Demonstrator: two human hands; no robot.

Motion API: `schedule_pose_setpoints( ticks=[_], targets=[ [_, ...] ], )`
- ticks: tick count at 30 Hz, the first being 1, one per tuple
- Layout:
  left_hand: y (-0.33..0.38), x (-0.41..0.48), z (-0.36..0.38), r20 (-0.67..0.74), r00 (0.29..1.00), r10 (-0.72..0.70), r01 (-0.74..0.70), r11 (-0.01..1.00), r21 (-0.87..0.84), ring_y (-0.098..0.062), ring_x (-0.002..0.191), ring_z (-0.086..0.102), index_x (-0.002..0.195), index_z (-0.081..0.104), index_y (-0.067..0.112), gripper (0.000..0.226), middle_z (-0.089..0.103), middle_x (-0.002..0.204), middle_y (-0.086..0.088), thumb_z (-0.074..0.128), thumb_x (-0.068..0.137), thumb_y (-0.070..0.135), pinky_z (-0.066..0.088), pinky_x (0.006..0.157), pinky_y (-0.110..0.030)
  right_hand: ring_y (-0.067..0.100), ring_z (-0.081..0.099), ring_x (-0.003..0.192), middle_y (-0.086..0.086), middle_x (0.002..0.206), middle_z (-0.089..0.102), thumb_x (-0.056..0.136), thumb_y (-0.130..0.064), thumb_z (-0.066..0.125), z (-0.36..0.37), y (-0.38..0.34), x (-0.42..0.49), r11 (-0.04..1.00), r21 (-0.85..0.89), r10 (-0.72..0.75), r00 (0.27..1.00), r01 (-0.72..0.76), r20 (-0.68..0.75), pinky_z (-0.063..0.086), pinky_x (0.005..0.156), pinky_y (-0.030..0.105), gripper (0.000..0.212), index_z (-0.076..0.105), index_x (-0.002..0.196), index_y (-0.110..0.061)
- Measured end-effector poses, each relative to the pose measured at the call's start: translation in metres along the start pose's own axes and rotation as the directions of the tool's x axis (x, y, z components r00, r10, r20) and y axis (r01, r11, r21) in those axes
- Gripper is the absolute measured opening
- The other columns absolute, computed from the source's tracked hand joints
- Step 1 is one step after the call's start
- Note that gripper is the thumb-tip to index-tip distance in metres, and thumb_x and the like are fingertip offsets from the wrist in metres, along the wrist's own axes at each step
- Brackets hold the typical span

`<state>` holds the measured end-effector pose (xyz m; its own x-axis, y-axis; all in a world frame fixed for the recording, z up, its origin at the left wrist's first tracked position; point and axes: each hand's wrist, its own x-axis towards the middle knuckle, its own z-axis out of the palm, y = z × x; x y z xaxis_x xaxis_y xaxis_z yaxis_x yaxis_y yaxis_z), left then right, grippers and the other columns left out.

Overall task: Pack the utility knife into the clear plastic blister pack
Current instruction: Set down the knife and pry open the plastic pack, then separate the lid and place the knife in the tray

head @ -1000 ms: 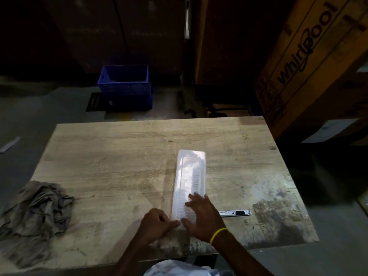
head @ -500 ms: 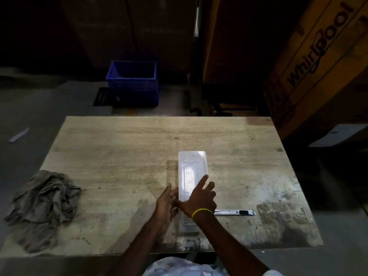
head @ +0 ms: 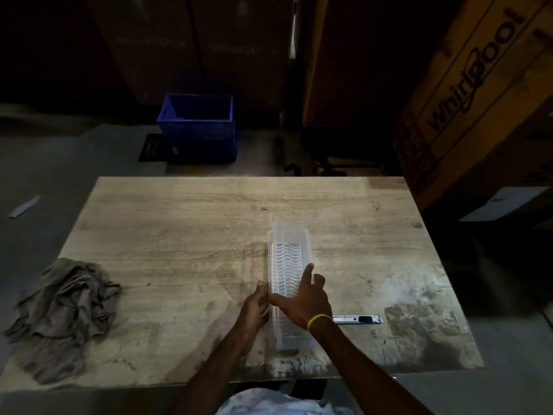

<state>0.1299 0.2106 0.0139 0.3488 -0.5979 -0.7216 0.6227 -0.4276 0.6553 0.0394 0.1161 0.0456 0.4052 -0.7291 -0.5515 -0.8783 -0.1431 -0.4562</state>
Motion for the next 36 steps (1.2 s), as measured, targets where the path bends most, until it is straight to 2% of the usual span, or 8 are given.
schedule_pose_setpoints(
  ticks=[2, 9, 16, 21, 26, 28, 31, 36],
  targets=[
    [-0.001, 0.001, 0.001, -0.021, 0.996, 0.082, -0.08, 0.991, 0.106, -0.003, 0.086, 0.072, 0.114, 0.067, 0.013, 0.027, 0.073, 0.107, -0.001, 0.044, 0.102, 0.022, 0.054, 0.069, -0.013, 0.035, 0.039, 0.136, 0.013, 0.159, 0.011, 0.057, -0.076, 0.065, -0.005, 0.007, 0.001, 0.994, 0.108, -0.019, 1.0, 0.018, 0.016, 0.038, 0.107, 0.041, 0.132, -0.006, 0.154, -0.022],
    [-0.011, 0.009, 0.0, -0.006, 0.951, 0.31, -0.285, 0.881, 0.377, -0.011, 0.108, 0.069, 0.123, 0.066, 0.013, 0.049, 0.074, 0.118, -0.002, 0.058, 0.082, -0.014, 0.052, 0.096, -0.024, 0.022, 0.035, 0.138, 0.004, 0.155, 0.031, 0.045, -0.061, 0.074, -0.017, 0.031, 0.003, 0.831, 0.556, -0.052, 0.998, 0.02, 0.042, 0.034, 0.112, 0.043, 0.122, 0.025, 0.152, -0.026],
    [-0.011, 0.018, -0.005, -0.082, 0.95, 0.3, -0.246, 0.885, 0.395, -0.019, 0.115, 0.066, 0.125, 0.064, 0.011, 0.049, 0.072, 0.12, -0.002, 0.062, 0.081, -0.011, 0.049, 0.106, -0.045, 0.032, 0.062, 0.092, 0.014, 0.106, 0.066, 0.039, -0.032, 0.081, -0.041, 0.069, 0.008, 0.268, 0.948, -0.112, 0.972, -0.171, 0.207, 0.049, 0.075, 0.039, 0.105, 0.051, 0.137, -0.013],
    [-0.01, 0.013, 0.0, -0.102, 0.946, 0.308, -0.248, 0.889, 0.385, -0.024, 0.12, 0.062, 0.129, 0.06, 0.004, 0.052, 0.068, 0.126, -0.009, 0.058, 0.082, -0.017, 0.046, 0.108, -0.044, 0.044, 0.039, 0.136, 0.02, 0.146, 0.045, 0.059, -0.029, 0.072, -0.068, 0.114, 0.014, -0.141, 0.923, -0.306, 0.903, -0.357, 0.302, 0.03, 0.111, 0.06, 0.089, 0.046, 0.143, -0.018],
    [-0.011, 0.012, 0.003, -0.11, 0.94, 0.322, -0.254, 0.88, 0.401, -0.022, 0.118, 0.062, 0.129, 0.059, 0.005, 0.05, 0.067, 0.127, -0.009, 0.058, 0.083, -0.016, 0.046, 0.106, -0.038, 0.042, 0.021, 0.143, 0.016, 0.157, 0.029, 0.074, -0.026, 0.062, -0.097, 0.141, 0.021, -0.178, 0.92, -0.404, 0.879, -0.348, 0.255, 0.016, 0.114, 0.065, 0.083, 0.029, 0.151, -0.024],
    [-0.012, 0.014, 0.003, -0.121, 0.94, 0.318, -0.247, 0.883, 0.399, -0.022, 0.12, 0.062, 0.131, 0.058, 0.006, 0.052, 0.066, 0.129, -0.007, 0.059, 0.084, -0.015, 0.046, 0.108, -0.04, 0.047, 0.04, 0.134, 0.02, 0.148, 0.044, 0.073, -0.007, 0.059, -0.105, 0.142, 0.028, -0.129, 0.953, -0.29, 0.929, -0.274, 0.228, 0.026, 0.107, 0.07, 0.077, 0.04, 0.146, -0.023],
    [-0.013, 0.015, 0.003, -0.136, 0.936, 0.324, -0.249, 0.885, 0.393, -0.022, 0.117, 0.064, 0.13, 0.059, 0.008, 0.052, 0.068, 0.126, -0.007, 0.059, 0.084, -0.015, 0.048, 0.106, -0.041, 0.046, 0.068, 0.097, 0.028, 0.126, 0.059, 0.081, 0.014, 0.048, -0.113, 0.134, 0.045, 0.091, 0.982, -0.064, 0.983, -0.168, 0.174, 0.057, 0.079, 0.058, 0.059, 0.048, 0.135, -0.009],
    [-0.017, 0.021, 0.001, -0.147, 0.936, 0.319, -0.246, 0.894, 0.374, -0.025, 0.117, 0.065, 0.132, 0.057, 0.002, 0.051, 0.068, 0.126, -0.01, 0.06, 0.084, -0.016, 0.048, 0.105, -0.04, 0.027, 0.066, 0.05, 0.02, 0.083, 0.071, 0.083, 0.014, 0.053, -0.12, 0.129, 0.077, 0.432, 0.894, 0.231, 0.973, -0.119, 0.018, 0.06, 0.056, 0.039, 0.034, 0.056, 0.114, 0.001]
  ],
)
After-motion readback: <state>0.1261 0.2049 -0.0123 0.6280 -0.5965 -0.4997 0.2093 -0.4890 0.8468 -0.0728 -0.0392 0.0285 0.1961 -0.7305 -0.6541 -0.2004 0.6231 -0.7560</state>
